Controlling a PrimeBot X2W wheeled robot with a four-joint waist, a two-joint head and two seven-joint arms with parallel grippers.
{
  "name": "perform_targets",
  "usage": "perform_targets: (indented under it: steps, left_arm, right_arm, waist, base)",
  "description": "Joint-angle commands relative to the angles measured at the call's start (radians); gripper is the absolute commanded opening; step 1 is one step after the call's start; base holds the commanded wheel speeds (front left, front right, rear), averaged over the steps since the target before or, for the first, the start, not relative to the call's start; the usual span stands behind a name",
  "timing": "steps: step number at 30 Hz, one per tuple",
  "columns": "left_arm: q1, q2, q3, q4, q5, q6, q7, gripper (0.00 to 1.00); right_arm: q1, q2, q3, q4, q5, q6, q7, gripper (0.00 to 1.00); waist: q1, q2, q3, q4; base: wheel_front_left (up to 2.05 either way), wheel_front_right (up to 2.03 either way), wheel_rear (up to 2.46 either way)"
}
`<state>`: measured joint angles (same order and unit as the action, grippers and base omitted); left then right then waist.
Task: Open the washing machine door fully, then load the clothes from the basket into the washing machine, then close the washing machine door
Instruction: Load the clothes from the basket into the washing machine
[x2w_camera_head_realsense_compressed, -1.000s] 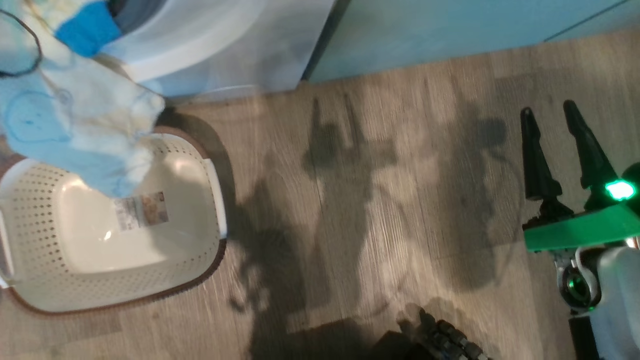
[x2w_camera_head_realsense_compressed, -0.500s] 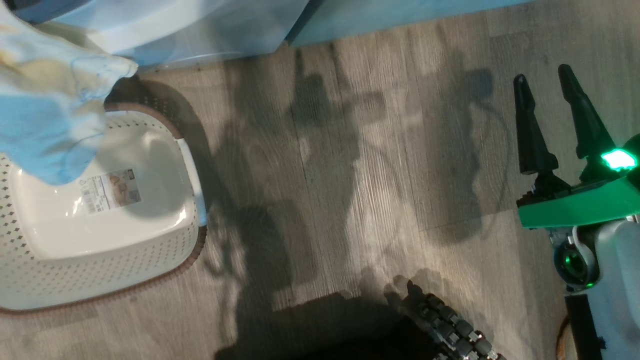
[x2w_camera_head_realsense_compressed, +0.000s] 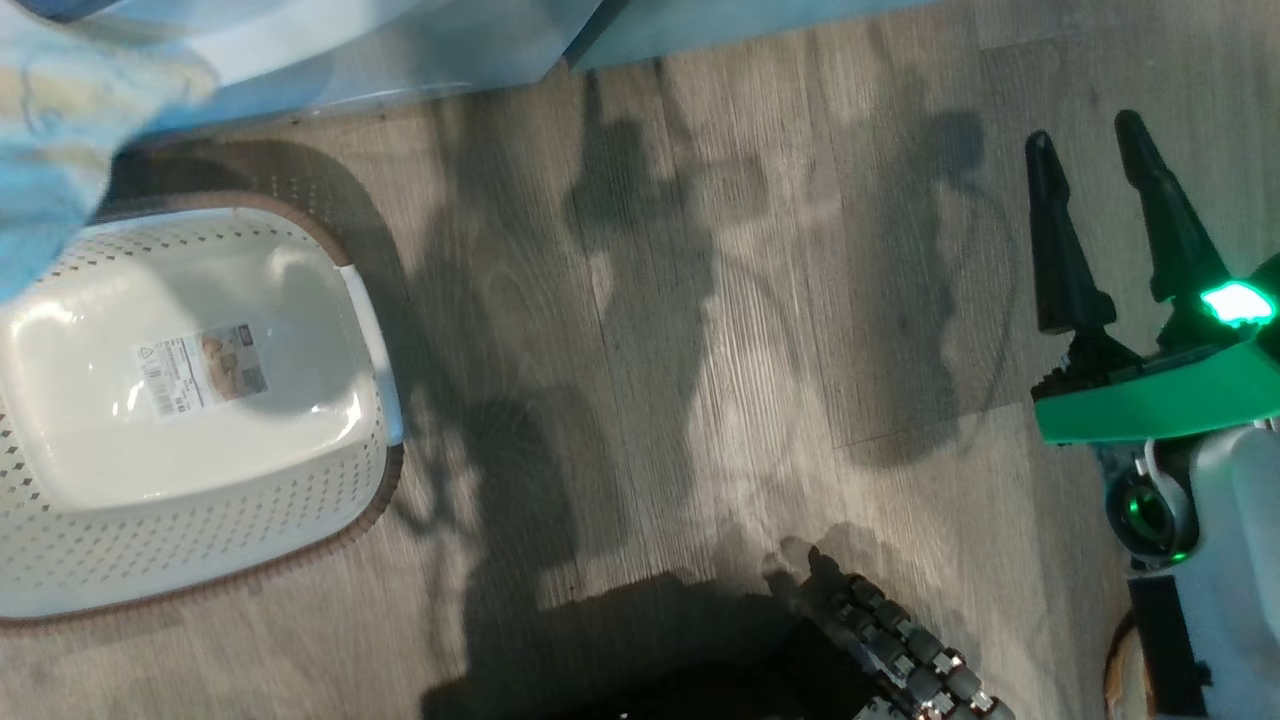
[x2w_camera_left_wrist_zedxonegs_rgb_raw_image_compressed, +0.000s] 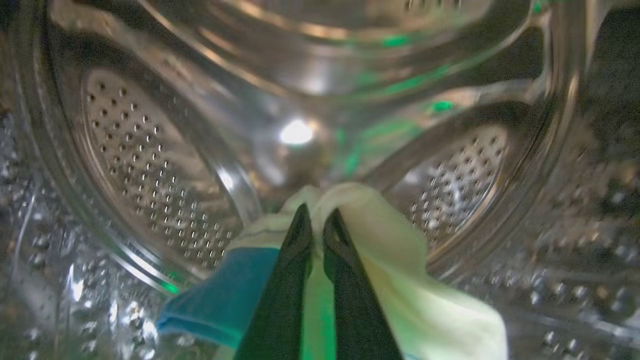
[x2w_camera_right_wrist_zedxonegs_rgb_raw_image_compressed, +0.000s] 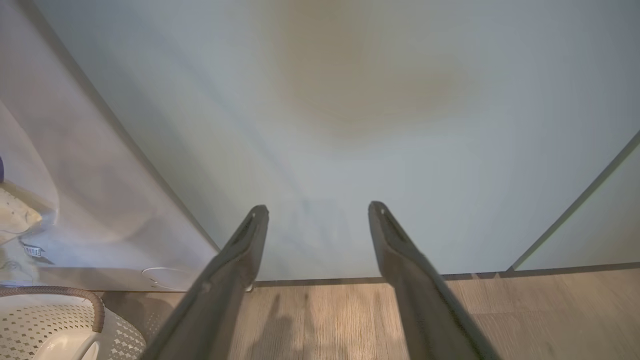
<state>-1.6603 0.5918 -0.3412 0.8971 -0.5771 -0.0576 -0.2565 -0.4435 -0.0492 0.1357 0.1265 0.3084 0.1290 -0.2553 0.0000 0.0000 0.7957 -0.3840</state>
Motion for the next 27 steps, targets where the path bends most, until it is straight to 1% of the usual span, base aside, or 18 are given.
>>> perform_targets:
  steps: [1, 3, 5, 6, 7, 8, 9, 10, 15, 18, 23, 27]
  left_arm:
    - [-0.006, 0.042, 0.031, -0.046, 0.016, 0.005, -0.005, 0.0]
    - [0.026, 0.03, 0.05, -0.041, 0.024, -0.001, -0.005, 0.0]
    - [0.05, 0.02, 0.046, -0.013, 0.036, -0.013, -0.005, 0.0]
    - [0.055, 0.017, 0.043, -0.002, 0.043, -0.017, -0.005, 0.02]
    - [0.062, 0.012, 0.043, 0.017, 0.043, -0.022, -0.005, 0.29]
    - [0.069, 0.005, 0.042, 0.043, 0.04, -0.027, -0.005, 0.46]
    - [0.073, 0.001, 0.035, 0.066, 0.041, -0.032, -0.005, 0.78]
    - [0.078, -0.005, 0.028, 0.09, 0.042, -0.037, -0.005, 1.0]
    - [0.1, -0.029, -0.004, 0.182, 0.043, -0.056, -0.001, 1.0]
    - [0.127, -0.045, -0.012, 0.211, 0.032, -0.063, -0.002, 1.0]
    - [0.207, -0.082, -0.019, 0.24, -0.001, -0.07, -0.004, 1.0]
    - [0.302, -0.099, -0.018, 0.215, -0.031, -0.072, -0.005, 1.0]
  right_arm:
    - [0.009, -0.001, 0.013, -0.025, 0.007, 0.002, -0.006, 1.0]
    - [0.01, -0.001, 0.011, -0.024, 0.006, 0.002, -0.006, 1.0]
    - [0.012, -0.001, 0.01, -0.023, 0.005, 0.002, -0.006, 1.0]
    - [0.013, -0.001, 0.01, -0.023, 0.004, 0.002, -0.006, 1.0]
    - [0.014, -0.001, 0.009, -0.022, 0.004, 0.002, -0.006, 1.0]
    - [0.016, -0.001, 0.007, -0.021, 0.002, 0.002, -0.006, 1.0]
    - [0.018, -0.001, 0.006, -0.02, 0.001, 0.002, -0.006, 1.0]
    - [0.02, -0.001, 0.004, -0.019, -0.001, 0.002, -0.006, 1.0]
    - [0.03, -0.001, 0.0, -0.011, -0.01, 0.002, -0.006, 1.0]
    - [0.043, -0.001, -0.006, -0.006, -0.017, 0.002, -0.006, 1.0]
    - [0.08, -0.001, -0.016, 0.004, -0.034, 0.002, -0.006, 1.0]
    - [0.115, -0.005, -0.029, 0.01, -0.04, 0.002, -0.006, 1.0]
  waist:
    - [0.0, 0.0, 0.0, 0.001]
    - [0.0, 0.0, -0.002, 0.005]
    - [0.0, 0.0, -0.007, 0.008]
    - [0.0, 0.0, -0.008, 0.01]
    - [0.0, 0.0, -0.011, 0.012]
    - [0.0, 0.0, -0.016, 0.015]
    - [0.0, 0.0, -0.019, 0.017]
    - [0.0, 0.0, -0.024, 0.02]
    - [0.0, 0.0, -0.062, 0.035]
    - [0.0, 0.0, -0.096, 0.046]
    - [0.0, 0.0, -0.169, 0.068]
    - [0.0, 0.0, -0.235, 0.082]
  base:
    - [0.0, 0.0, 0.0]
    - [0.0, 0.0, 0.0]
    - [0.0, 0.0, 0.0]
    - [0.0, 0.0, 0.0]
    - [0.0, 0.0, 0.0]
    - [0.0, 0.0, 0.0]
    - [0.0, 0.0, 0.0]
    - [0.0, 0.0, 0.0]
    - [0.0, 0.0, 0.0]
    - [0.0, 0.0, 0.0]
    - [0.0, 0.0, 0.0]
    - [0.0, 0.0, 0.0]
